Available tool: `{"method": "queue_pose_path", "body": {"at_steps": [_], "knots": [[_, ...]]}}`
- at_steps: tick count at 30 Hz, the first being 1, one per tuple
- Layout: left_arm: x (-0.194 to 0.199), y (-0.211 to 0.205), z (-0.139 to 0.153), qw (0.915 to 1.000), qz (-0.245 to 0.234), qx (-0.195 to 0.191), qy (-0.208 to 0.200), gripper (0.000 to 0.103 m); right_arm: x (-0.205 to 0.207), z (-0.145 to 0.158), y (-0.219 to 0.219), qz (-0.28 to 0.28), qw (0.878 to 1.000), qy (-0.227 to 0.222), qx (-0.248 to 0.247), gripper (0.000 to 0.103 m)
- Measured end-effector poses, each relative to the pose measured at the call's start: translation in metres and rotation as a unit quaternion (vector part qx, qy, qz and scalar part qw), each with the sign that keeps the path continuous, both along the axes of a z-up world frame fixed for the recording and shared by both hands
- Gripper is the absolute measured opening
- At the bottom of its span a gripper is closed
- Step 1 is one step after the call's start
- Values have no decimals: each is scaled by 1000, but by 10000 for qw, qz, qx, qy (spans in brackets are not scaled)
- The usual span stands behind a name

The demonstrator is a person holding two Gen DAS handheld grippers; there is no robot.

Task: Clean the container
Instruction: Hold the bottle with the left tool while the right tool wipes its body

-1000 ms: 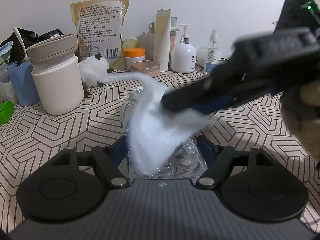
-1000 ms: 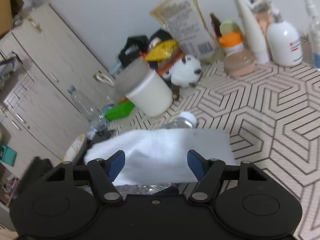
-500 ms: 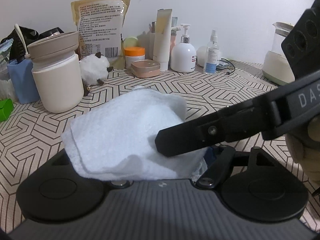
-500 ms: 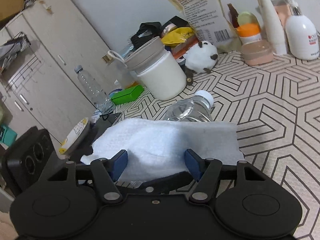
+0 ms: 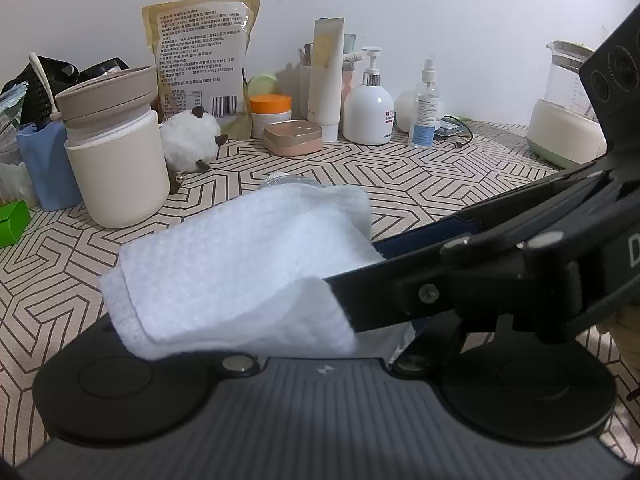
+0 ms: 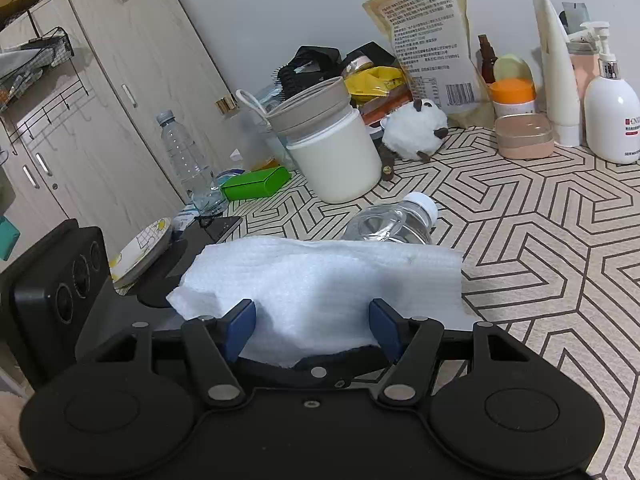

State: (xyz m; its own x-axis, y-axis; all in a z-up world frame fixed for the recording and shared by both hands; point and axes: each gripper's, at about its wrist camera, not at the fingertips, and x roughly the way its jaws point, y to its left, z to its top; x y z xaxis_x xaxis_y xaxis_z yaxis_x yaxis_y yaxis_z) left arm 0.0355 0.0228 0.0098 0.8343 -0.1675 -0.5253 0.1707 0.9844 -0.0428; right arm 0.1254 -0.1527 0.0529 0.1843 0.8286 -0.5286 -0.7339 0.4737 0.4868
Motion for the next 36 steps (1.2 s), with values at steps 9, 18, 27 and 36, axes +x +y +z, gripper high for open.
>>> {"method": "queue_pose_path", "body": {"at_steps": [9,18,27,36], "knots": [[1,-2,1,10000,24,47,-27,75,2,-2,-2,14,10000,18,42,68],[3,2,1,10000,39,-66,-3,75,41,-32,-26,-159,9861,1410,859,54],[3,0,1,10000,70,-60,-1,74,45,-38,-31,-341,9832,1496,990,32],[4,-1,0,9999,143,-44,36,74,36,-32,-23,-136,9839,1433,1058,33]]}}
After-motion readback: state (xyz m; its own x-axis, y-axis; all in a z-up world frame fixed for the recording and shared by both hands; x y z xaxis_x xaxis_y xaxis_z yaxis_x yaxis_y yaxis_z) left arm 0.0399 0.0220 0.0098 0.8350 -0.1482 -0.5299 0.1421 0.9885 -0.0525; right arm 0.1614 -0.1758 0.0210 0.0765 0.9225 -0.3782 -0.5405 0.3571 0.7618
